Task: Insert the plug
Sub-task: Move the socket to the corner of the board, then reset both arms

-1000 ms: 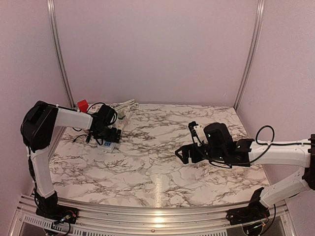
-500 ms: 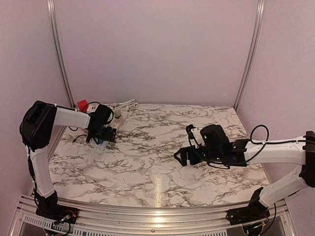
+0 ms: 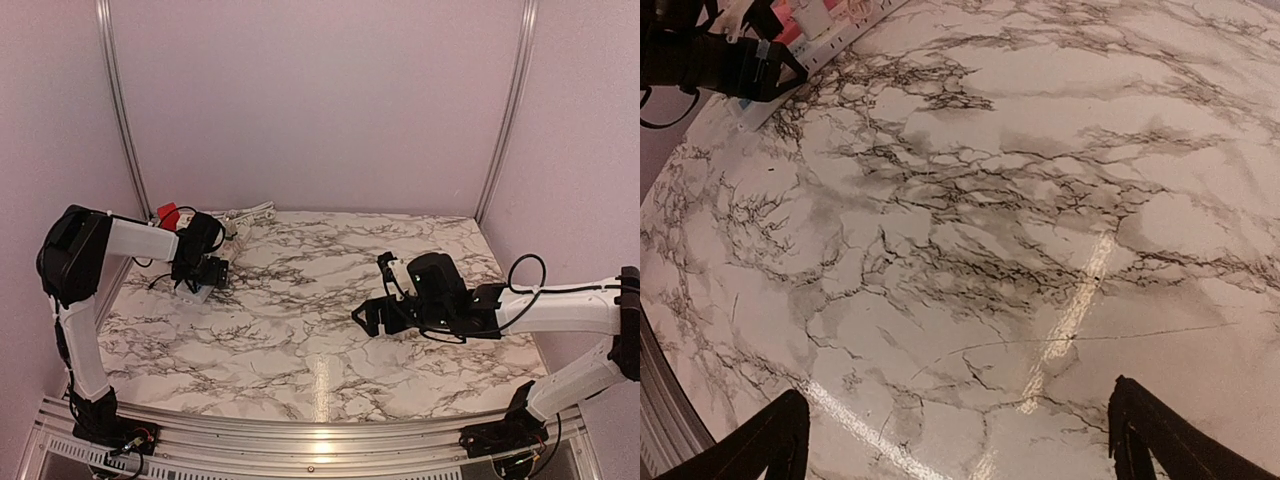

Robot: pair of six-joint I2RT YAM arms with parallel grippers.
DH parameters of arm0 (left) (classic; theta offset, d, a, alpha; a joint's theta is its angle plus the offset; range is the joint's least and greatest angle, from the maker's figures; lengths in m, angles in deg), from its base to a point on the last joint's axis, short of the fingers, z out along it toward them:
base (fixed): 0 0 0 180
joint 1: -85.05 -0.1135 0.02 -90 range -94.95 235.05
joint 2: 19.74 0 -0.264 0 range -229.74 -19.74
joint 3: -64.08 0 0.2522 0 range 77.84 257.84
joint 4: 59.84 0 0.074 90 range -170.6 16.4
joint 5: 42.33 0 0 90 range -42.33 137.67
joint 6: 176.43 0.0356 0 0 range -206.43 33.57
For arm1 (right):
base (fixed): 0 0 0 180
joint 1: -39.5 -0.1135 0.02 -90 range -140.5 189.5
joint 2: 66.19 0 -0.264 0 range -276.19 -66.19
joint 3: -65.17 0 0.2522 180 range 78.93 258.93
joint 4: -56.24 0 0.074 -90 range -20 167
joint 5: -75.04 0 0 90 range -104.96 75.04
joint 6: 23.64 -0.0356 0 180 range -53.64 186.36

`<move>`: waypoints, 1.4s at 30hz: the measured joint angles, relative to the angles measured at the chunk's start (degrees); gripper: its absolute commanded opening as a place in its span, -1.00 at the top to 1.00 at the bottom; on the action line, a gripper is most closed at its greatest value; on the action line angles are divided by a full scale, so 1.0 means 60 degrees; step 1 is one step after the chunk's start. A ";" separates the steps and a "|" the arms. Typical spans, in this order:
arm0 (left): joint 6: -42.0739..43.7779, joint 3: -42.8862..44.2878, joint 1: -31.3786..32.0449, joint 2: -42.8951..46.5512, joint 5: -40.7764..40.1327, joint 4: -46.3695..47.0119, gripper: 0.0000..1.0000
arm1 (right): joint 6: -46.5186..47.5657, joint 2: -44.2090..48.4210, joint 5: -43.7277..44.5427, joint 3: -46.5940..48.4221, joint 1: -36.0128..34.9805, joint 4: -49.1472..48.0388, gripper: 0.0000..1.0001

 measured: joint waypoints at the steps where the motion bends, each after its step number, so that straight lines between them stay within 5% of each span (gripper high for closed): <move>1: -0.0011 -0.0022 0.0000 0.0015 -0.0007 0.0015 -0.98 | -0.0022 0.0000 0.0000 -0.0015 0.0000 -0.0004 -0.97; 23: -0.0372 -0.1020 -0.0102 0.1086 0.0007 0.0441 -0.98 | -0.0204 -0.0087 -0.0080 -0.0306 0.0000 -0.0481 -0.97; 33: -0.0408 -0.1122 -0.0149 0.1504 0.1060 0.1242 -0.98 | -0.0240 -0.0095 -0.0142 -0.0361 0.0000 -0.0561 -0.97; 42: -0.0940 -0.1807 -0.0160 0.3563 0.1421 0.1530 -0.98 | -0.0149 -0.0095 -0.0142 -0.0430 0.0004 -0.0557 -0.97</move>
